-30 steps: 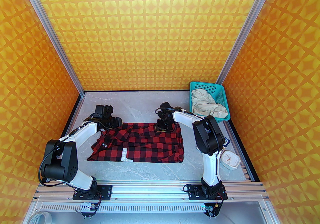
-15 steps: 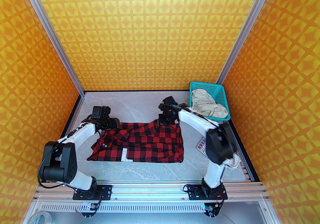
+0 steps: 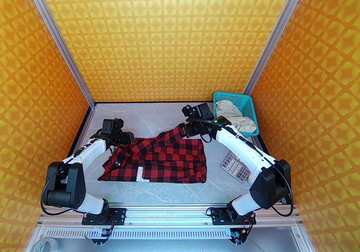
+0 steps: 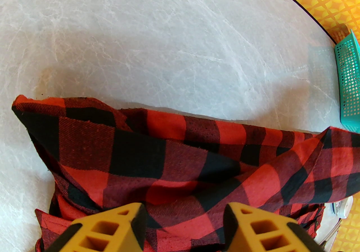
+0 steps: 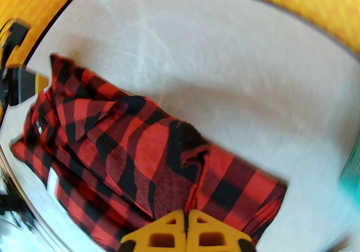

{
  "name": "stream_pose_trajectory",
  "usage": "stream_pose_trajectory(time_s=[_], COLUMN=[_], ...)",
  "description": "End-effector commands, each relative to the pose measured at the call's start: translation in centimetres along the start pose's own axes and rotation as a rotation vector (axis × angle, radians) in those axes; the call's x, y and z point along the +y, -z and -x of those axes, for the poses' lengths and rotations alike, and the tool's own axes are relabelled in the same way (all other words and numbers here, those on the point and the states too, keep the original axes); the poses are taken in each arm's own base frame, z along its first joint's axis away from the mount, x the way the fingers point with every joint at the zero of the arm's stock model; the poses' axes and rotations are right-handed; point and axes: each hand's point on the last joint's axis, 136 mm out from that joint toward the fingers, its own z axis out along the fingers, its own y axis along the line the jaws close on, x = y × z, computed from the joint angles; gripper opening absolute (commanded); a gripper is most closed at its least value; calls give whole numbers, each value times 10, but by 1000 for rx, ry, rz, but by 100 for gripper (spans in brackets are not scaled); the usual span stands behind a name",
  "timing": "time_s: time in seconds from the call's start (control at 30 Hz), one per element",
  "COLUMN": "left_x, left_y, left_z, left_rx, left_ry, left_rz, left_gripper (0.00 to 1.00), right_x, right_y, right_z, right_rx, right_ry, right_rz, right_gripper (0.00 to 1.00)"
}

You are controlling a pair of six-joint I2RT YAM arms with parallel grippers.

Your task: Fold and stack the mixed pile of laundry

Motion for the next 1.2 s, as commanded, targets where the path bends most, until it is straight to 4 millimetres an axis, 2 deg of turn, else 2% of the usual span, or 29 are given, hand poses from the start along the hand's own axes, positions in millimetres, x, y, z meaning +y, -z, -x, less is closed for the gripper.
stream_pose_trajectory(time_s=[0.0, 0.13, 0.23, 0.4, 0.6, 0.67, 0.77, 0.9, 1.03, 1.1, 1.17], left_x=[1, 1, 1, 4, 15, 17, 22, 28, 31, 30, 29], left_y=[2, 3, 5, 9, 24, 31, 39, 46, 49, 49, 50], left_z=[-4, -1, 4, 11, 23, 28, 32, 35, 38, 39, 41], left_rx=[13, 1, -14, -30, -68, -85, -103, -118, -120, -121, -125], left_ry=[-5, 4, 14, 27, 51, 56, 65, 79, 83, 83, 84], left_rz=[-13, -19, -24, -25, -12, -8, 0, 11, 17, 17, 13], left_gripper=[50, 50, 51, 50, 50, 50, 50, 51, 50, 51, 51], right_x=[7, 23, 35, 54, 83, 97, 108, 108, 90, 84, 82], right_y=[24, 41, 48, 61, 104, 116, 118, 110, 97, 93, 91], right_z=[41, 52, 50, 46, 50, 43, 22, -23, -59, -69, -76], right_rx=[-192, -366, -450, -521, -677, -708, -685, -581, -446, -396, -351], right_ry=[357, 737, 975, 1200, 1379, 1412, 1412, 1353, 1278, 1252, 1221], right_rz=[-17, -31, -50, -13, 19, 76, 144, 168, 112, 105, 119], right_gripper=[0, 0, 0, 0, 0, 0, 0, 1, 41, 50, 53])
